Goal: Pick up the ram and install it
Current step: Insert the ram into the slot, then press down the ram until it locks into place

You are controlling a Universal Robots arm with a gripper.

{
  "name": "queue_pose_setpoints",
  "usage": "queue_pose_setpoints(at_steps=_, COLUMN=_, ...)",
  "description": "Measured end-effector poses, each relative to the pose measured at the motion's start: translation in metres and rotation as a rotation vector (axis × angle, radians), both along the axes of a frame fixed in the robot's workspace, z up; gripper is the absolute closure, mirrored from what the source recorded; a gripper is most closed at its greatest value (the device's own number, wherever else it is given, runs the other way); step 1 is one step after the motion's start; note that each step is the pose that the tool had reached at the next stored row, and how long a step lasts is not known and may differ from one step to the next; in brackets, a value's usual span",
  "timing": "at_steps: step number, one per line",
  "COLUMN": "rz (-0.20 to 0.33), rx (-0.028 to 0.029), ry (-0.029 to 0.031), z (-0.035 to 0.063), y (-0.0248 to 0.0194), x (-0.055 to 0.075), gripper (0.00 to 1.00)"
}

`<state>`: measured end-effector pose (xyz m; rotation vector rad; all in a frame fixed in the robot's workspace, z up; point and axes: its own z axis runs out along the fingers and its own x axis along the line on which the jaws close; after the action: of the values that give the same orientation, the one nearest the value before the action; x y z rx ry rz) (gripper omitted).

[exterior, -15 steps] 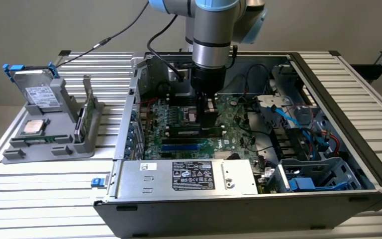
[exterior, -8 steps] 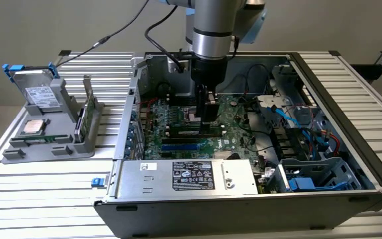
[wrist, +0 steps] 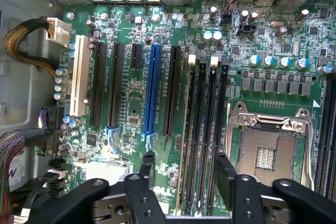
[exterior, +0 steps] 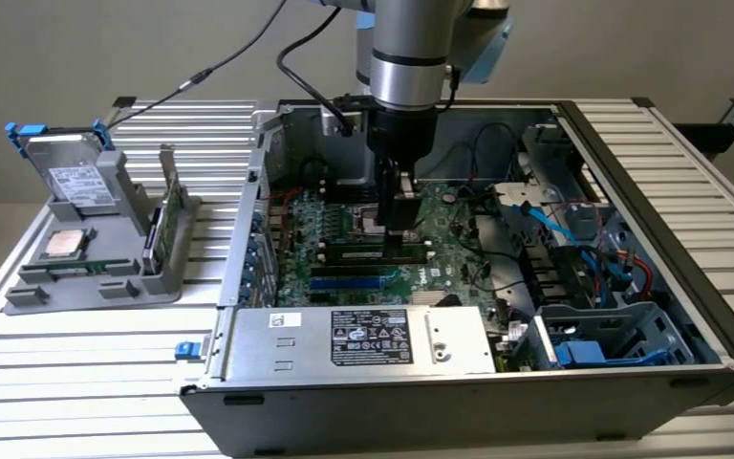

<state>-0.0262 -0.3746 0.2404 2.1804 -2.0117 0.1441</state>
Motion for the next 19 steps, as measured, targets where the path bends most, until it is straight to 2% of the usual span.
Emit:
queue_pose_setpoints(at_steps=1, rz=0.0, rx=0.0, ry=0.0, z=0.0, y=0.0, x=0.0, gripper=0.52)
queue_pose_setpoints(at_steps=2, rz=0.0, rx=0.0, ry=0.0, z=0.0, y=0.0, x=0.0, gripper=0.52)
queue_pose_setpoints(at_steps=4, rz=0.0, rx=0.0, ry=0.0, z=0.0, y=0.0, x=0.0, gripper=0.64)
queue_pose_setpoints(at_steps=5, rz=0.0, rx=0.0, ry=0.0, z=0.0, y=0.0, x=0.0, gripper=0.64)
queue_pose_setpoints(at_steps=7, rz=0.0, rx=0.0, ry=0.0, z=0.0, y=0.0, x=0.0, gripper=0.76)
queue_pose_setpoints(at_steps=8, rz=0.0, rx=0.0, ry=0.0, z=0.0, y=0.0, x=0.0, gripper=0.76)
queue_pose_setpoints(at_steps=10, rz=0.0, rx=0.0, ry=0.0, z=0.0, y=0.0, x=0.0, gripper=0.87)
queue_pose_setpoints(at_steps=19, rz=0.0, rx=0.0, ry=0.0, z=0.0, y=0.0, x=0.0, gripper=0.9)
